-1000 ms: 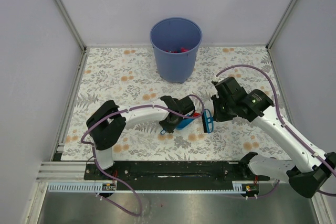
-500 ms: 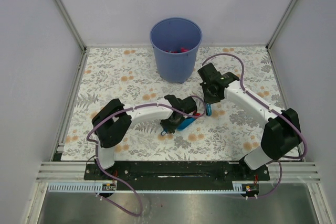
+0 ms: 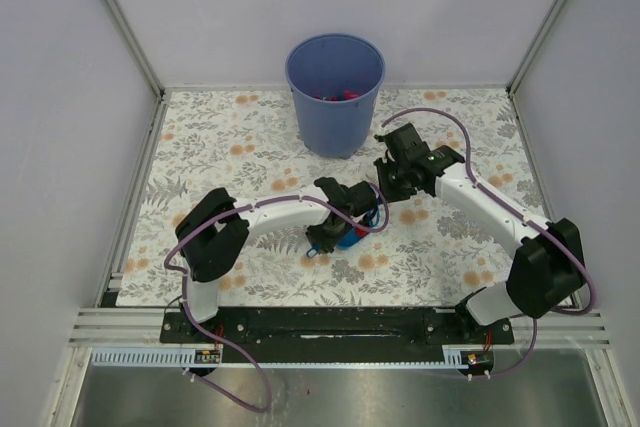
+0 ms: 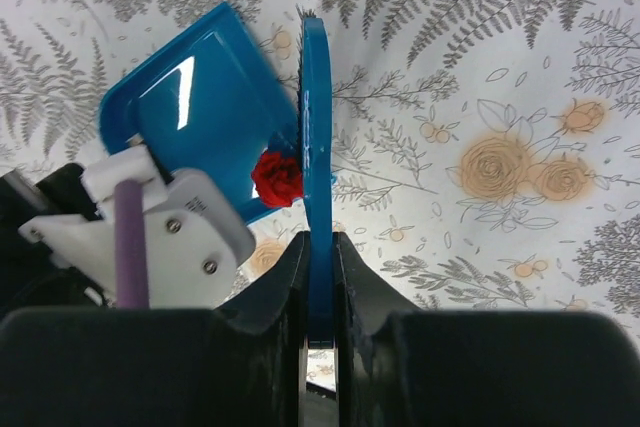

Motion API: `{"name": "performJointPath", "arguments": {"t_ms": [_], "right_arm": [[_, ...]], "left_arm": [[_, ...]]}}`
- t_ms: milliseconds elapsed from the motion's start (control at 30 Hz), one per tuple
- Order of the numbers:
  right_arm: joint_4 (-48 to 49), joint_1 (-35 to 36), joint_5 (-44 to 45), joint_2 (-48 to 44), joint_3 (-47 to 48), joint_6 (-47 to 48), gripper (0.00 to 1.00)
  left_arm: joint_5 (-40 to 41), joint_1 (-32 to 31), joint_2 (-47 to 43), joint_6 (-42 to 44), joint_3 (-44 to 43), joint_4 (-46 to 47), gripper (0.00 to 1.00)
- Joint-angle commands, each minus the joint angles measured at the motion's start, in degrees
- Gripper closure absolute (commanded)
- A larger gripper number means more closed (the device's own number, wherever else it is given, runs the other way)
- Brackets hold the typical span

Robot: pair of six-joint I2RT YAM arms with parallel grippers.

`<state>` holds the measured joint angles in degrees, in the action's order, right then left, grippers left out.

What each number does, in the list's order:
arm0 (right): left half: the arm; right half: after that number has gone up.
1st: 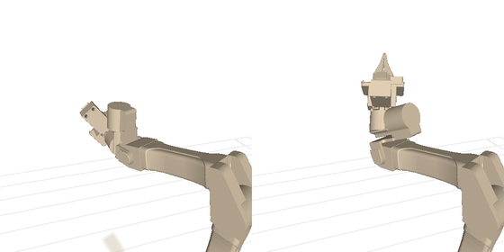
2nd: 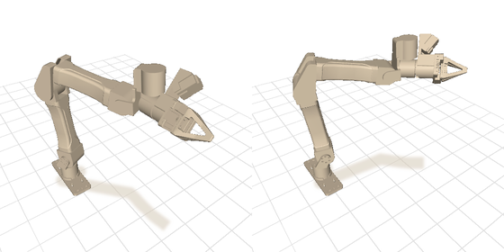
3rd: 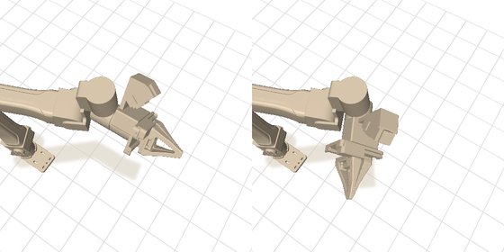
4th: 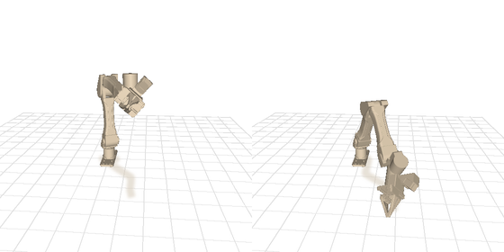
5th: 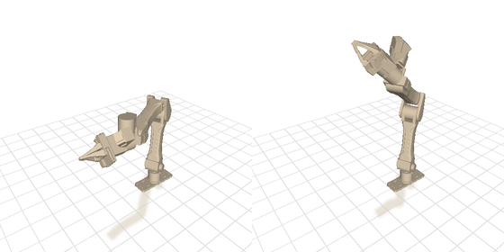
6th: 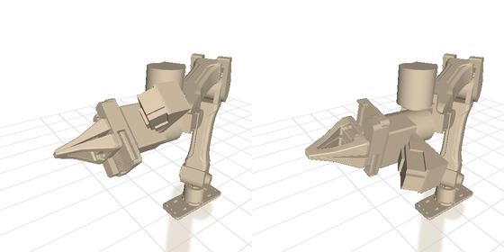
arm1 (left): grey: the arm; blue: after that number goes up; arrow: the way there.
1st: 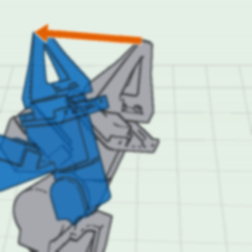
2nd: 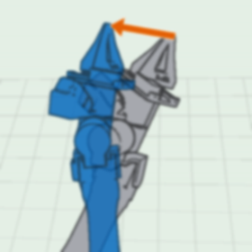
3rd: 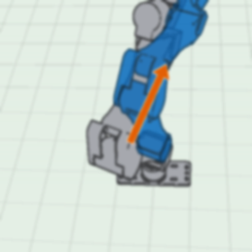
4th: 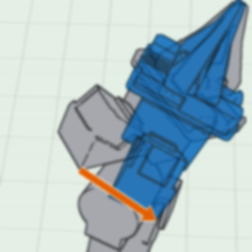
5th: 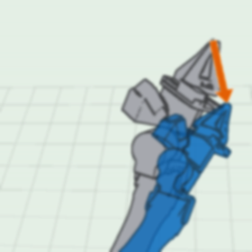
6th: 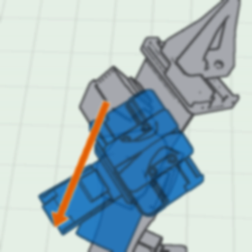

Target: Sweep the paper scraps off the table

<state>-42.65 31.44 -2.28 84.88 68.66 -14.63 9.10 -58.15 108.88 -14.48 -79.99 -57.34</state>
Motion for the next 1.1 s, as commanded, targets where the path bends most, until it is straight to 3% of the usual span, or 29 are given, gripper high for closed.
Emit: {"name": "performJointPath", "arguments": {"t_ms": [0, 267, 533, 1067], "right_arm": [[2.14, 0.73, -7.30, -6.12, -0.63, -3.55, 1.00], [2.67, 0.81, -9.67, -8.85, -3.53, -7.60, 1.00], [0.29, 0.81, -6.07, -9.65, -1.08, -7.87, 1.00], [-7.88, 0.81, -0.01, -11.58, 12.01, -9.27, 1.00]], "left_arm": [[-0.84, -0.03, 0.89, 0.95, -2.46, 0.83, 1.00], [-1.28, -0.03, -2.44, -0.63, 1.05, 6.18, 1.00], [-1.46, -0.03, -9.91, -3.71, 8.26, 13.57, 1.00], [0.74, -0.21, -18.26, -5.65, 7.39, 9.97, 1.00]]}}
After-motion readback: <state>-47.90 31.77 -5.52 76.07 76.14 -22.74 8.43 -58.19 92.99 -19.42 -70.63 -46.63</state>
